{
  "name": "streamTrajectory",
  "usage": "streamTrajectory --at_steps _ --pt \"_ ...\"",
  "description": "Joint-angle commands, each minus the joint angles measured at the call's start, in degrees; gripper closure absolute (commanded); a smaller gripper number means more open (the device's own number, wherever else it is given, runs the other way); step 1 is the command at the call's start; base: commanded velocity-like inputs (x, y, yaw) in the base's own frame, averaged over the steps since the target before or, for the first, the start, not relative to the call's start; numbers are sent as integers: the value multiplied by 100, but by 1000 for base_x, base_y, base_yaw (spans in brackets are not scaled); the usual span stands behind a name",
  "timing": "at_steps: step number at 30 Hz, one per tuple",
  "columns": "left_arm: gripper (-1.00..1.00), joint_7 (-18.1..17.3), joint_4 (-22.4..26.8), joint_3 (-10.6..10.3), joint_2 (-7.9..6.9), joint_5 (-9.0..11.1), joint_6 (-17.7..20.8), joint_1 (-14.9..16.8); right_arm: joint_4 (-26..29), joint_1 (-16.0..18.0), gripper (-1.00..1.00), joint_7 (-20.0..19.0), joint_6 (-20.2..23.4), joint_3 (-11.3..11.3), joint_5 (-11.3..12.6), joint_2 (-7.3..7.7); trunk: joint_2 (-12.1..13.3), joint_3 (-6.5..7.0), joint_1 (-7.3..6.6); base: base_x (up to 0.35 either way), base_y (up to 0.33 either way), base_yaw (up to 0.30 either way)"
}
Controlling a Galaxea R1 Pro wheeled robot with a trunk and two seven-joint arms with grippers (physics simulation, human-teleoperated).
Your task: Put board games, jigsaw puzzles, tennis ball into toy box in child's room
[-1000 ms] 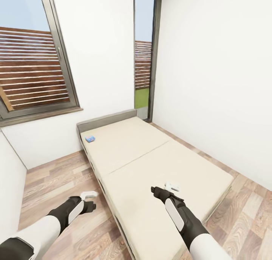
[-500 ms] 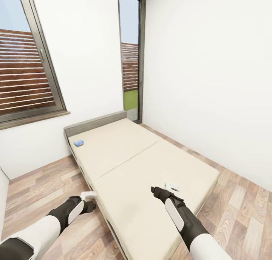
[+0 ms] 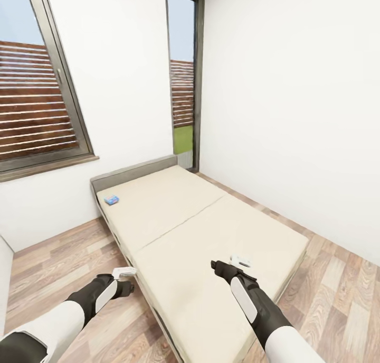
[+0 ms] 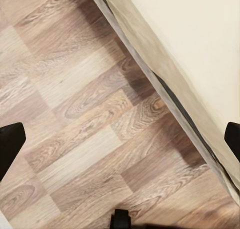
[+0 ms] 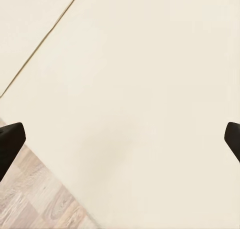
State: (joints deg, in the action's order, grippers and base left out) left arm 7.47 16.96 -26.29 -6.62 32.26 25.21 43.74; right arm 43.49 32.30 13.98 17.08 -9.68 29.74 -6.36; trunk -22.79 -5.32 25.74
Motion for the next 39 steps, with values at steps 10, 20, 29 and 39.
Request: streamTrajectory --at_steps 10,20,29,39 --pt "-100 42 18 -41 -6 61 28 3 11 5 -100 52 15 -18 58 3 -13 -13 4 0 15 -151" --pt "-100 40 18 -38 -6 61 28 3 11 5 -100 52 15 -22 56 3 -13 -13 4 2 1 -79" --pt "-100 36 18 -37 -6 61 28 3 11 5 -100 52 15 -19 58 3 -13 -13 4 67 41 -218" --pt "-100 35 18 -34 -6 61 28 3 11 5 -100 52 15 -18 57 3 -13 -13 4 11 8 -250"
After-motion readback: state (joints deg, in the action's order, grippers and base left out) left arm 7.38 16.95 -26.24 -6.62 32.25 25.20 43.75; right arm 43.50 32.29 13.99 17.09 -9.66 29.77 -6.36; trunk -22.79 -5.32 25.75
